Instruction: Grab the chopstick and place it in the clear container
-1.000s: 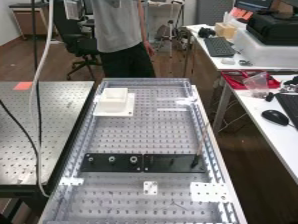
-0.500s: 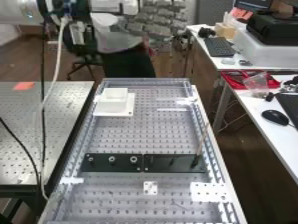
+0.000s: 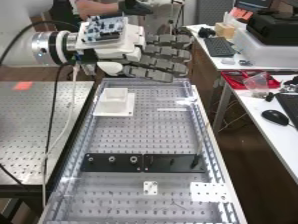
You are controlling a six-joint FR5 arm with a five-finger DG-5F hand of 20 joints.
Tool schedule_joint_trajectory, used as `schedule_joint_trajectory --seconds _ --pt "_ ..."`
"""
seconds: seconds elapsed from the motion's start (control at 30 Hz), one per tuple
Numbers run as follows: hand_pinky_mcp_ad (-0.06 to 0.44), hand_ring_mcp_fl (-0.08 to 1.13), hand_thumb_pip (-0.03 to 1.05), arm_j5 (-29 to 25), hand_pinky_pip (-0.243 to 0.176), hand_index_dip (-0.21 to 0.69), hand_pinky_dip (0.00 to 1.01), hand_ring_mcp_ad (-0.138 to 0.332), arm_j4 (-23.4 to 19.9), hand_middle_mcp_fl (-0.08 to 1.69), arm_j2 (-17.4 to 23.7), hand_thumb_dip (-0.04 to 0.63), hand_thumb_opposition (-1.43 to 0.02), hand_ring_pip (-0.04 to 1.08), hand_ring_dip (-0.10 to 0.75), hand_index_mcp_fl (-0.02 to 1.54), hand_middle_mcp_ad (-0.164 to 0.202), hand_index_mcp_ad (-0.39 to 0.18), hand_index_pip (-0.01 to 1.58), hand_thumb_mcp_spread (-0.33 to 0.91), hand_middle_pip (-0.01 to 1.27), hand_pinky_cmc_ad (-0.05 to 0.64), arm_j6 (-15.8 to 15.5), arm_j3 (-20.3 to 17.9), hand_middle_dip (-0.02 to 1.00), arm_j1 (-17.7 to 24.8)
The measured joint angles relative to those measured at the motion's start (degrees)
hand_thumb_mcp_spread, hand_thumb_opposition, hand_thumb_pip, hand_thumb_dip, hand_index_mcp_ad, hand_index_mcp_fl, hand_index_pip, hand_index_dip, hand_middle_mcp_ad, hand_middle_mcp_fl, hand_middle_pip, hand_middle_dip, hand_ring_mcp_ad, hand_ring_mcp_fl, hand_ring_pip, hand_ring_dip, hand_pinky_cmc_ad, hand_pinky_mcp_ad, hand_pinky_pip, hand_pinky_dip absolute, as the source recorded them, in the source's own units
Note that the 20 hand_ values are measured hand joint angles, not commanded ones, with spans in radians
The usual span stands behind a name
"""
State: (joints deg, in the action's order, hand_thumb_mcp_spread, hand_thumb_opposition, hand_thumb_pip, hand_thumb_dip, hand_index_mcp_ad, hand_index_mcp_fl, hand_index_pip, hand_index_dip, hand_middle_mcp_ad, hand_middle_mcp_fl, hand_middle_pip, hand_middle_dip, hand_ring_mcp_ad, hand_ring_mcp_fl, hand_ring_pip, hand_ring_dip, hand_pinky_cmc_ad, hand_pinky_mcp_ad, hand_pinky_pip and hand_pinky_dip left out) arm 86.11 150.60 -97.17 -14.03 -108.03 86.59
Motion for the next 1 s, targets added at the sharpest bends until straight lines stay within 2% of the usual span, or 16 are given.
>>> schedule_joint_trajectory --seconds 0.07,0.2,0.33,0.37,0.43,0.53,0.6,0.63,0.7,0.8,0.87,0.93,1.0 --pt "0.168 0.0 0.35 -0.76 -0.138 0.024 0.14 0.206 -3.0 0.0 -0.78 0.002 -0.62 0.07 0.012 0.01 0.126 0.04 0.07 0.15 0.14 0.333 2.24 -1.04 0.06 -0.18" --pt "0.166 0.0 0.39 -2.99 -0.14 0.103 0.14 0.204 -9.72 0.02 -2.83 0.005 -0.62 0.06 0.012 0.01 0.126 0.023 0.06 0.17 0.14 0.333 7.62 -2.93 0.15 -0.61" --pt "0.18 0.0 0.42 -5.96 -0.14 0.176 0.15 0.213 -13.23 0.07 -5.38 0.007 -0.63 0.07 0.016 0.02 0.122 0.002 0.07 0.2 0.14 0.328 11.07 -3.54 0.22 -0.95" --pt "0.185 0.0 0.44 -7.29 -0.14 0.215 0.15 0.215 -14.37 0.08 -6.32 0.007 -0.64 0.07 0.012 0.06 0.122 0.0 0.07 0.2 0.14 0.349 12.23 -3.6 0.24 -1.02" --pt "0.185 0.0 0.49 -9.02 -0.14 0.243 0.16 0.215 -15.98 0.13 -7.64 0.007 -0.63 0.07 0.012 0.09 0.126 -0.007 0.07 0.2 0.14 0.344 13.91 -3.59 0.27 -1.09" --pt "0.183 0.0 0.53 -11.21 -0.138 0.312 0.17 0.215 -17.83 0.2 -9.87 0.051 -0.66 0.07 0.012 0.16 0.122 -0.03 0.09 0.23 0.14 0.367 16.68 -3.17 0.34 -1.25" --pt "0.187 0.0 0.57 -13.03 -0.143 0.328 0.18 0.215 -18.48 0.22 -11.34 0.086 -0.66 0.07 0.017 0.19 0.126 -0.037 0.09 0.25 0.14 0.368 18.21 -2.5 0.41 -1.35" --pt "0.187 0.0 0.61 -13.37 -0.143 0.33 0.19 0.215 -18.64 0.23 -11.6 0.087 -0.68 0.07 0.017 0.21 0.126 -0.038 0.09 0.24 0.14 0.379 18.52 -2.36 0.43 -1.37" --pt "0.187 0.0 0.68 -15.3 -0.143 0.328 0.19 0.215 -19.72 0.26 -12.93 0.133 -0.69 0.08 0.021 0.26 0.122 -0.058 0.12 0.28 0.14 0.379 20.53 -1.83 0.47 -1.42" --pt "0.183 0.01 0.78 -18.7 -0.14 0.314 0.2 0.211 -21.22 0.34 -15.07 0.188 -0.72 0.09 0.035 0.37 0.122 -0.091 0.29 0.31 0.14 0.374 23.28 -0.83 0.48 -1.45" --pt "0.183 0.01 0.79 -19.98 -0.143 0.25 0.21 0.209 -21.49 0.4 -16.45 0.244 -0.74 0.09 0.079 0.38 0.122 -0.093 0.34 0.32 0.15 0.377 24.77 0.2 0.5 -1.49" --pt "0.183 0.03 0.79 -20.54 -0.143 0.225 0.21 0.213 -21.46 0.44 -17.7 0.265 -0.74 0.09 0.103 0.39 0.126 -0.093 0.4 0.32 0.16 0.377 26.19 1.35 0.5 -1.54" --pt "0.187 0.08 0.79 -21.14 -0.14 0.194 0.21 0.197 -20.91 0.47 -19.29 0.283 -0.74 0.1 0.119 0.39 0.122 -0.096 0.47 0.32 0.2 0.377 28.06 3.02 0.5 -1.61"
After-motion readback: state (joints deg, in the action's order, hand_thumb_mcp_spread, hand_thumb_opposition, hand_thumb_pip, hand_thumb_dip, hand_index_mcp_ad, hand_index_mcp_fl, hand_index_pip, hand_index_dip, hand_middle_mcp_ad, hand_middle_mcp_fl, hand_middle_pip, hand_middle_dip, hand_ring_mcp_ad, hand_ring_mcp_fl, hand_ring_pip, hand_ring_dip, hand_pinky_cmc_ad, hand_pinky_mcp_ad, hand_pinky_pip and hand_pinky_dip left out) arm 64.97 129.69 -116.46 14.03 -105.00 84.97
